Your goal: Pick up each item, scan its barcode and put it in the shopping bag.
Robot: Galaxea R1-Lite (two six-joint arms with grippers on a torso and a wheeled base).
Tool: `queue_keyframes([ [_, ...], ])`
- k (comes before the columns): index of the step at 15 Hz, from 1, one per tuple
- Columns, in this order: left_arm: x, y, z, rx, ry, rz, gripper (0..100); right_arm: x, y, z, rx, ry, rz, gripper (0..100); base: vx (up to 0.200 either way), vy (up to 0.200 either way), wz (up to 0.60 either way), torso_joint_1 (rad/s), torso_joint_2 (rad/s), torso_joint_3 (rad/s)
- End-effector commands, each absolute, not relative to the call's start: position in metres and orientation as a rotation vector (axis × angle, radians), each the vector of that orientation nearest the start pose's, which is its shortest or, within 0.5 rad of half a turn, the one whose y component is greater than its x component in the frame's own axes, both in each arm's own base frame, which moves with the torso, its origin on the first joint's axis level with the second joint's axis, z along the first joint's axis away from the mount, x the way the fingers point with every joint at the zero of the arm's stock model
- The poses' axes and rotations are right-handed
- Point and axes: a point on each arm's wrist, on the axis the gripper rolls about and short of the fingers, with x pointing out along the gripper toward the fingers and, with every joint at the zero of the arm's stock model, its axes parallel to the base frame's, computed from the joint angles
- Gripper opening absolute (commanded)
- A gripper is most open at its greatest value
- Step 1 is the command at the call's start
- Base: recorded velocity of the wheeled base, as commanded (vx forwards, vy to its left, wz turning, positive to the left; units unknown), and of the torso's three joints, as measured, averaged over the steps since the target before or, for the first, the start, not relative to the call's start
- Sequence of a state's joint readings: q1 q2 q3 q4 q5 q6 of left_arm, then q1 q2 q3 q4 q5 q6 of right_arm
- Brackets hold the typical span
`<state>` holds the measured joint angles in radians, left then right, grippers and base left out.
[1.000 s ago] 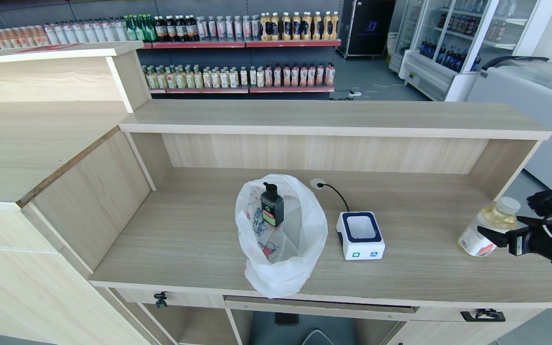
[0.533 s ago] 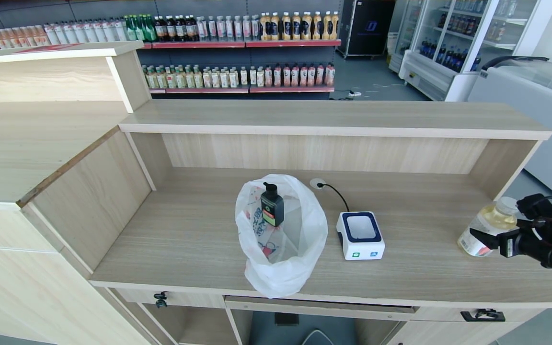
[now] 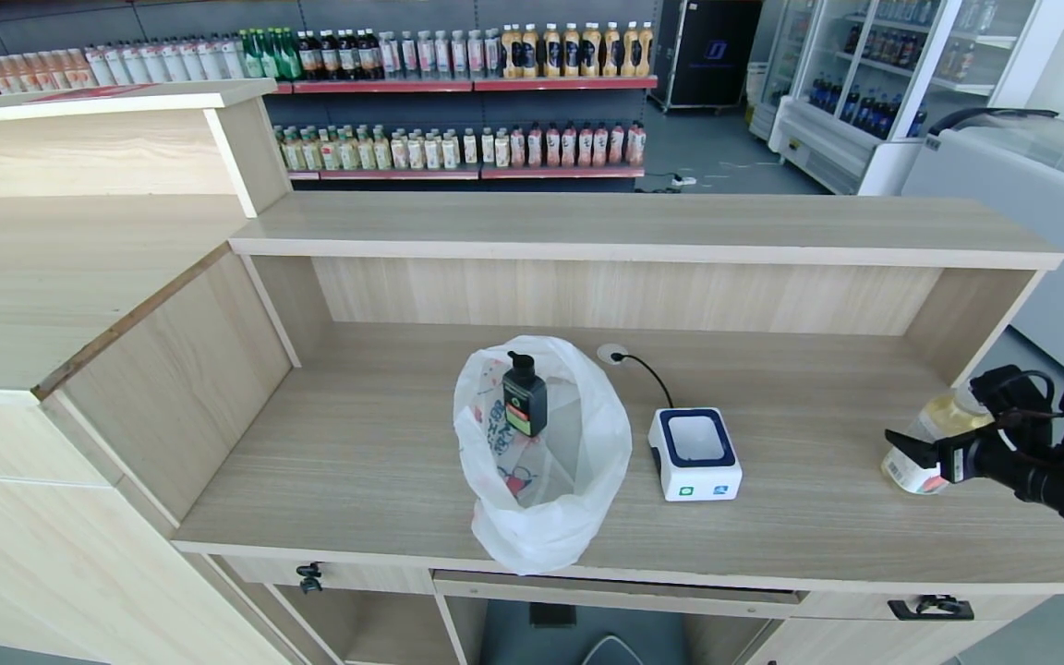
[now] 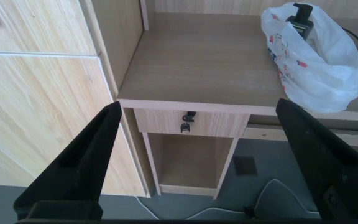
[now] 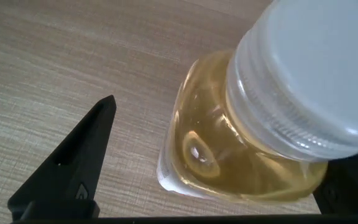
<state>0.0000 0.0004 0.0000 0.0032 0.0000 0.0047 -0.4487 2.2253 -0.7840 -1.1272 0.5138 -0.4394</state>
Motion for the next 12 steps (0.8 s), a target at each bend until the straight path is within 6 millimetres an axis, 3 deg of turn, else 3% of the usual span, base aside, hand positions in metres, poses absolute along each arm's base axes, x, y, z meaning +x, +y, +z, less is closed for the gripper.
queue_keyframes([
  [1,-0.0228,0.0000,0.0752,0.005,0.003,0.000,100,0.3471,-0.1487,0.0380,-0.289,0.265,0.140,100,0.000,0.000,0.00,0.000,0.00,0.000],
  [12,-0.0228,0.0000,0.0752,0.005,0.003,0.000,100,0.3562,-0.1411,0.0291,-0.288,0.277,0.152,100,0.000,0.000,0.00,0.000,0.00,0.000],
])
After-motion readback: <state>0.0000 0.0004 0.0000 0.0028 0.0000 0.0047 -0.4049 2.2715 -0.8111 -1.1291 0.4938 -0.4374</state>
